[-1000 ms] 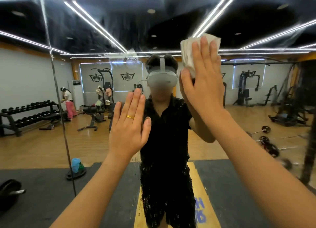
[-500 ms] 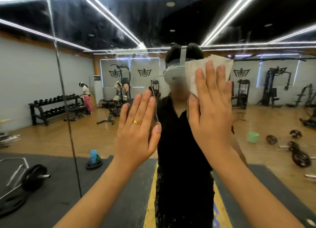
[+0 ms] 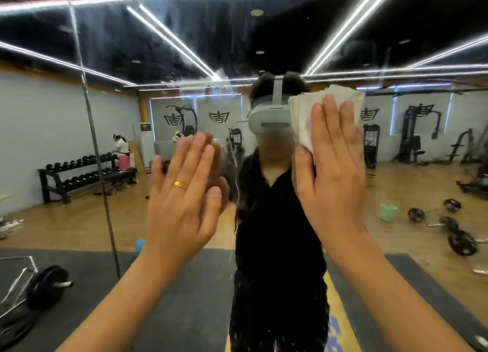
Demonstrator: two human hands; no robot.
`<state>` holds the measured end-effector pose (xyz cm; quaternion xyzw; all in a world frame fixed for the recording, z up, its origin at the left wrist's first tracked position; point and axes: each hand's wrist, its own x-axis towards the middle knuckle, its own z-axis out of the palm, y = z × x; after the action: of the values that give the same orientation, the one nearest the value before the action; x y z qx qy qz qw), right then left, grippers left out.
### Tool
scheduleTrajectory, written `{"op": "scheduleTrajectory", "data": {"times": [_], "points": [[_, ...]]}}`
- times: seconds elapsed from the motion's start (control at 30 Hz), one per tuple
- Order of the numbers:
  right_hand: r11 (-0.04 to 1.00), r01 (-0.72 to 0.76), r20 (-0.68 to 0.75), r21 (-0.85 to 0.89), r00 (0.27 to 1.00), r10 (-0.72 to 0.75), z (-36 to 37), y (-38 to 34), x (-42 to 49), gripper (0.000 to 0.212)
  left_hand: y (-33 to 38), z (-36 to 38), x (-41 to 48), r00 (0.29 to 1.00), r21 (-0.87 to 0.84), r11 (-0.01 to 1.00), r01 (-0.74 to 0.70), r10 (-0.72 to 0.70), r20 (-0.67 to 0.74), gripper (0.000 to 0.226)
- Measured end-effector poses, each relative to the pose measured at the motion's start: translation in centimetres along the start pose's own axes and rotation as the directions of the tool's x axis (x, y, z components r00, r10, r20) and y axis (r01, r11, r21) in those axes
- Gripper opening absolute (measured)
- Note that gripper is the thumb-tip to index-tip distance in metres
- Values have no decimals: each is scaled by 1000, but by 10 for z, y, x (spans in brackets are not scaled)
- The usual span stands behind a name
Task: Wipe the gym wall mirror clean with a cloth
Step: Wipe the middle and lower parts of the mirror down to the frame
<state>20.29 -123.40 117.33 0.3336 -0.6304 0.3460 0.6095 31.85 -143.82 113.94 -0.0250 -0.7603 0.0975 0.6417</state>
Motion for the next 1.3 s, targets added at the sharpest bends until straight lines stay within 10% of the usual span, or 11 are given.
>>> {"op": "scheduleTrajectory", "data": {"times": [0.33,0.7,0.9,1.03,1.3], "points": [[997,-52,-37,-60,998,50,29,-54,89,57,-44,6,-3,999,85,996,29,-28,-15,67],[920,370,175,-130,922,-346,60,-95,111,56,-51,12,-2,999,104,994,18,-13,-49,67],[979,-190,-82,-72,980,184,20,-57,101,55,-48,10,-3,999,106,994,29,-24,-48,66],[946,-304,-182,-115,943,280,27,-68,125,55,-49,12,-2,999,129,991,16,-10,-47,66],[944,316,124,-91,944,-304,51,-86,114,63,-51,15,-2,998,142,990,19,-11,-58,65]]}}
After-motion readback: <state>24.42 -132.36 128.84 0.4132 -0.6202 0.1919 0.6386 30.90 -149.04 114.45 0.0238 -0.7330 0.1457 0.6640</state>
